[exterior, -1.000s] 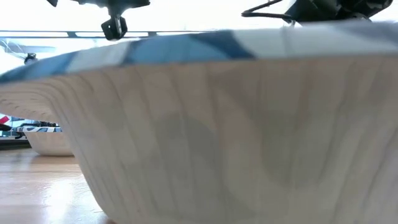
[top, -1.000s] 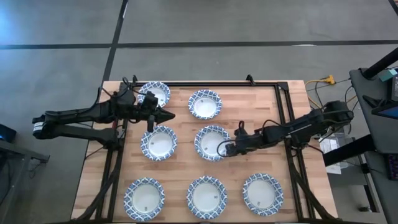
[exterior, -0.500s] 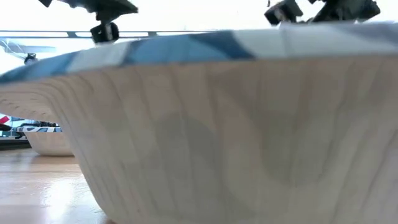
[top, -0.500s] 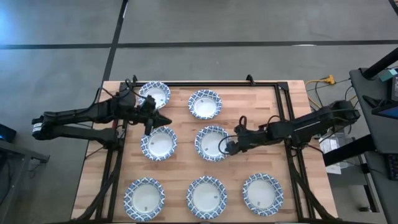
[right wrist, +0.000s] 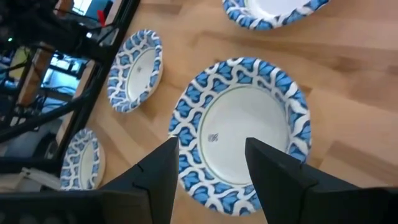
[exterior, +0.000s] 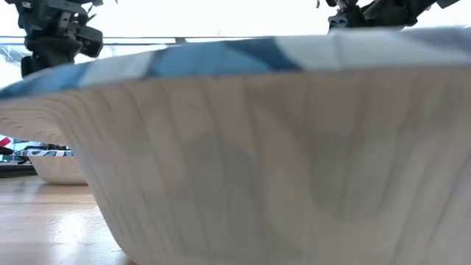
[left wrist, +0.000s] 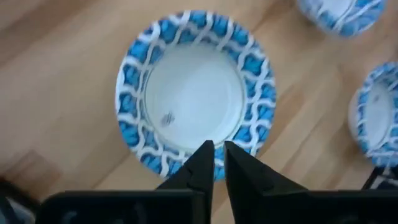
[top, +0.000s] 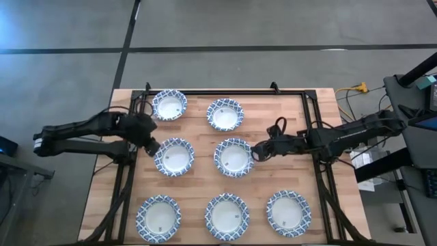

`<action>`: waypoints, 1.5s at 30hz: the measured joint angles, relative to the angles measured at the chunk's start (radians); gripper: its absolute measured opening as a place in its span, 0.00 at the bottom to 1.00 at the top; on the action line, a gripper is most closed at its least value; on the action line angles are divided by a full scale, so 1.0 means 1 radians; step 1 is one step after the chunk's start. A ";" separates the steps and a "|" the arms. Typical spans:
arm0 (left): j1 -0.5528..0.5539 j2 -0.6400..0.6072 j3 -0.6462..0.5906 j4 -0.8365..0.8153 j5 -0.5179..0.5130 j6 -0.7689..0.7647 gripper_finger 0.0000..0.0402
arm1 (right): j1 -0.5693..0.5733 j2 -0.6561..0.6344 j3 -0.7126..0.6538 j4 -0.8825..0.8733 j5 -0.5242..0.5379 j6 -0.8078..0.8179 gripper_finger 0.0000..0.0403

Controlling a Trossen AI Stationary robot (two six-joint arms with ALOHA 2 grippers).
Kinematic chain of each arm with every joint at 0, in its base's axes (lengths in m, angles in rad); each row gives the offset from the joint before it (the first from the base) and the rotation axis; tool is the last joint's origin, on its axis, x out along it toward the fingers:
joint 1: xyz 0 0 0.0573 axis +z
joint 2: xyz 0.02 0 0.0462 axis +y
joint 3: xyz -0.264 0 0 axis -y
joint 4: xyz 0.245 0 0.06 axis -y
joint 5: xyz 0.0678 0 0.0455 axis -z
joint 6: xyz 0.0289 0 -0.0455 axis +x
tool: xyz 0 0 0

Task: Nest bowls inside each other
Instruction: Stack the blue paper bowl into the blue paper bowl, then stack the blue paper bowl into the center blue paper bowl

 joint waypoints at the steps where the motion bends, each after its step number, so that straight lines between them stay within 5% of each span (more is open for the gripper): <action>1: 0.000 0.008 -0.005 0.001 0.001 0.001 0.08 | -0.006 0.000 0.000 0.000 0.001 0.000 0.45; 13: 0.065 0.152 -0.170 0.046 -0.055 0.077 0.58 | -0.032 0.003 0.009 0.003 -0.006 -0.007 0.45; 19: 0.095 0.189 -0.255 0.159 -0.059 0.082 0.68 | -0.032 0.003 0.012 0.003 -0.062 -0.007 0.45; 23: 0.099 0.212 -0.326 0.276 -0.039 0.080 0.68 | -0.032 0.003 0.013 0.003 -0.075 -0.007 0.45; 28: 0.105 0.230 -0.412 0.488 0.134 0.028 0.68 | -0.032 0.000 0.013 0.006 -0.084 -0.007 0.45; 34: 0.104 0.196 -0.438 0.613 0.218 -0.034 0.65 | -0.032 -0.008 0.013 0.007 -0.084 -0.008 0.45; 45: 0.105 0.152 -0.440 0.724 0.263 -0.087 0.23 | -0.032 -0.010 0.013 0.001 -0.084 -0.034 0.45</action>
